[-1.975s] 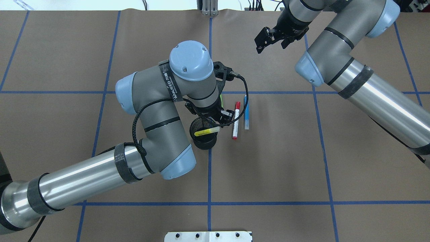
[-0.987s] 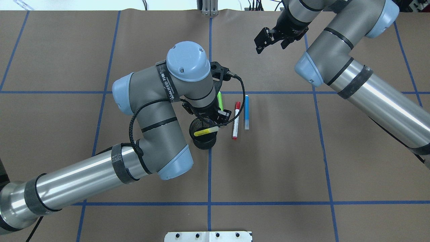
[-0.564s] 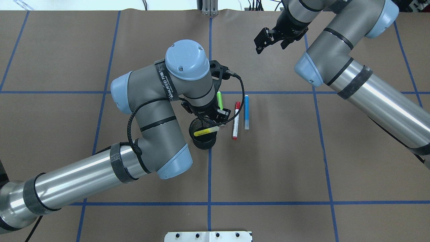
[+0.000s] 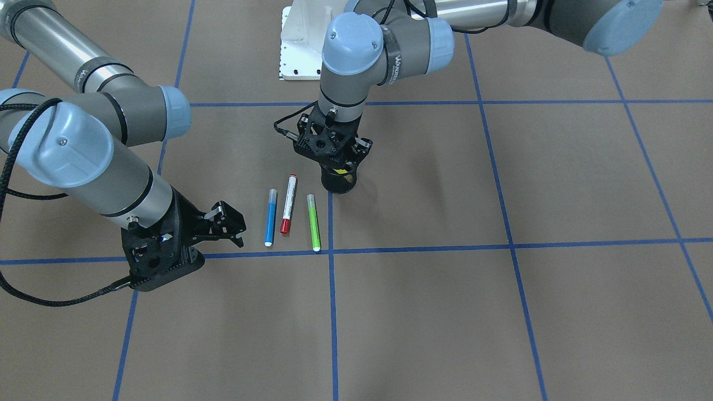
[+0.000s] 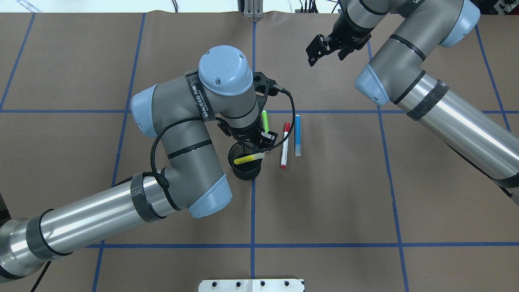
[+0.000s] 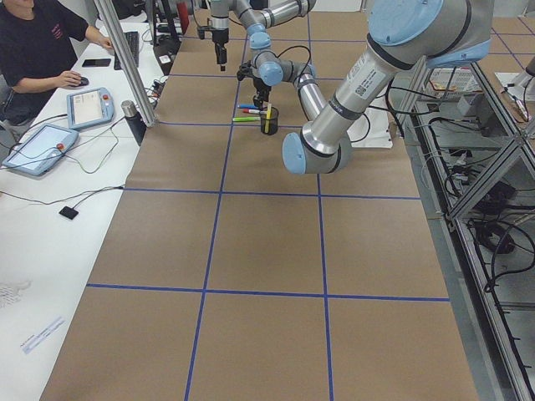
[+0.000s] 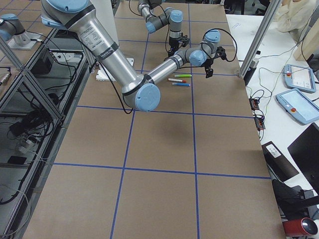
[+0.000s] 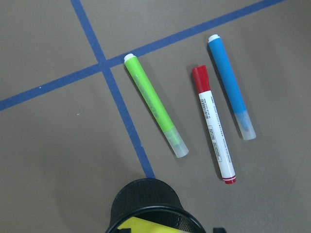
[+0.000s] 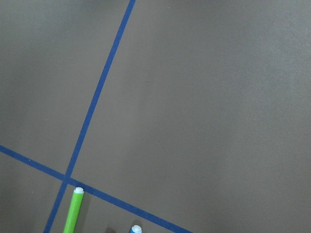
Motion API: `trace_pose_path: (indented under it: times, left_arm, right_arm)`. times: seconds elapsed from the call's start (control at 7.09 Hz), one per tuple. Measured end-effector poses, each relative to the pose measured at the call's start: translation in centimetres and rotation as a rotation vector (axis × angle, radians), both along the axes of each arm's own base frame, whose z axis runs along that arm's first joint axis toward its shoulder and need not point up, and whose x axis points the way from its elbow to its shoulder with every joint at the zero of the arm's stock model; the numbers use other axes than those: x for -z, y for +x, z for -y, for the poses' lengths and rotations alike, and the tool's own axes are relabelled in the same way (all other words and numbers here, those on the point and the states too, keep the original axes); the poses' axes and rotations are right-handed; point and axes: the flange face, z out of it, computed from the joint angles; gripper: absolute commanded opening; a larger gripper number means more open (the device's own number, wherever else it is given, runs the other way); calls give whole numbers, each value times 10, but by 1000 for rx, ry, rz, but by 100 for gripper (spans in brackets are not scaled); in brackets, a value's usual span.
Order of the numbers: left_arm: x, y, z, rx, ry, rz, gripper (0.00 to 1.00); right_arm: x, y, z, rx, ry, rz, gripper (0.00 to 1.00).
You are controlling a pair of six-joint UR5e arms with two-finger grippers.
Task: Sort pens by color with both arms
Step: 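Lower the left gripper into the cup toward the yellow highlighter, then grasp the yellow highlighter in the cup with the left gripper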
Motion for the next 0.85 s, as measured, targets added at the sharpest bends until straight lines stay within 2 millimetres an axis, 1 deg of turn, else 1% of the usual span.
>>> trace_pose_path:
  times: [0.28,0.42,0.85]
  left_arm:
    - [-2,18,-20,-14,39,19,63]
    - [0,20,-23,-12,48,20,61]
    - [8,11,-19,51,94,24,62]
  right_arm:
    - [0,0,0,0,0,0,99]
    - [0,0,0,0,0,0,99]
    - [0,-1,0,1,0,0,99]
